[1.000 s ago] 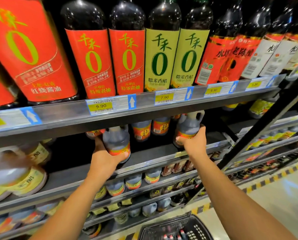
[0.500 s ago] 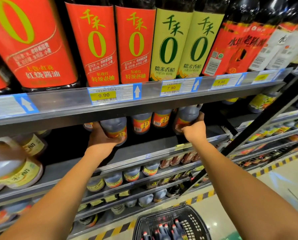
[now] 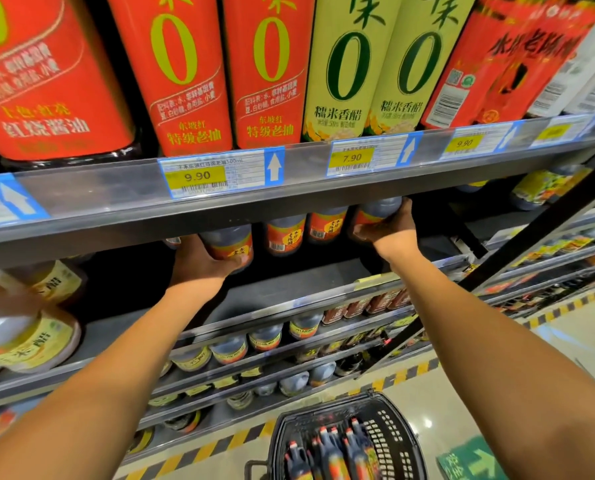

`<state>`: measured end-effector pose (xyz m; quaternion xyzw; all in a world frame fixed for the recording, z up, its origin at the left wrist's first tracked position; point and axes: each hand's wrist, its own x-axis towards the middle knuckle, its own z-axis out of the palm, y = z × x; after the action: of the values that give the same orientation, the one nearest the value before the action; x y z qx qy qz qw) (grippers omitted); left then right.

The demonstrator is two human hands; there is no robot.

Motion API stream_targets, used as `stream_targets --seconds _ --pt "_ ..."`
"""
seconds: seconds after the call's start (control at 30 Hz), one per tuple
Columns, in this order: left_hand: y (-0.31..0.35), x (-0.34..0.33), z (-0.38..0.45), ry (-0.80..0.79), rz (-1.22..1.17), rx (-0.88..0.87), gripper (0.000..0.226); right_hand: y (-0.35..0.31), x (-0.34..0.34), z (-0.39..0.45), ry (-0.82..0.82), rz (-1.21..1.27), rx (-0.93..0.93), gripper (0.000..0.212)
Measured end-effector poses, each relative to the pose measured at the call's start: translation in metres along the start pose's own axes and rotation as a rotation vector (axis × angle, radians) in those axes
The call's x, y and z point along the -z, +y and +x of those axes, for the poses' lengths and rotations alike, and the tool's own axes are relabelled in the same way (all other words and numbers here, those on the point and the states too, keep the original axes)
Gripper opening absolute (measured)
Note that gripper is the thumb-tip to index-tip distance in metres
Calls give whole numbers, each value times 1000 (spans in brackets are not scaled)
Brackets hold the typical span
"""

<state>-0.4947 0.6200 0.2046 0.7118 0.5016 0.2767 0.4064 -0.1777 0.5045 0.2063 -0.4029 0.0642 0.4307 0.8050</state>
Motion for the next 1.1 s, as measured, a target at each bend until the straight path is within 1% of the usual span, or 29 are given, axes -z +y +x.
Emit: stream_targets --seconds 0.07,0.17,0.2,0.23,0.3,0.33,0.37,0.43,0.47,0.57,0.6,0.63,0.7,0.73,0.87,0.93,0.97,1.0,1.03,1.07,1.1 --pt "-1 -1 1 6 7 3 88 0 -1 3 22 36 -47 34" --pt "-2 -2 2 7 -2 -5 90 -3 -3 4 -3 130 -105 78" --pt "-2 -2 2 5 -2 -7 90 -3 -4 4 -10 147 -109 81" --pt "-3 -2 2 4 -5 -8 89 -3 -5 4 -27 141 -103 76" --pt "-3 -2 4 5 -1 -7 90 -4 -5 6 -37 99 -95 50" --pt "-3 -2 5 8 3 -7 91 -5 -6 6 -42 100 -109 45" --pt "-4 -2 6 9 8 -4 91 -4 -5 8 -39 118 -121 48" --pt "-4 -3 7 13 10 6 89 -4 -5 6 -34 128 -124 64" --pt "-4 -4 7 18 6 3 88 -4 -5 5 -37 112 -116 69" --pt "-2 -6 7 27 7 4 86 -5 -6 2 -60 106 -95 75" --pt "-2 -6 7 32 10 4 86 -6 -7 0 -64 113 -94 74" --pt "-2 -7 7 38 18 3 86 -5 -9 0 -56 114 -84 68" --pt "0 -9 7 57 48 11 85 -5 -9 0 -68 94 -60 48" --pt "1 -10 7 64 62 18 85 -5 -6 4 -73 70 -57 44" --pt "2 -12 11 90 126 34 91 -7 -7 -1 -42 37 -26 37" --pt "0 -13 12 95 140 39 94 -7 -8 -8 -61 -57 6 37" --pt "2 -14 12 97 145 35 95 -10 -9 -10 -30 -114 -40 35" --pt "1 -15 13 101 148 31 97 -9 -6 -12 -23 -185 -47 38" --pt "2 -15 13 105 152 22 100 -9 -3 -12 8 -376 73 53" --pt "3 -15 14 106 144 18 105 -13 -2 -12 50 -521 109 68" --pt "3 -15 15 100 139 26 111 -14 2 -16 19 -584 108 72"
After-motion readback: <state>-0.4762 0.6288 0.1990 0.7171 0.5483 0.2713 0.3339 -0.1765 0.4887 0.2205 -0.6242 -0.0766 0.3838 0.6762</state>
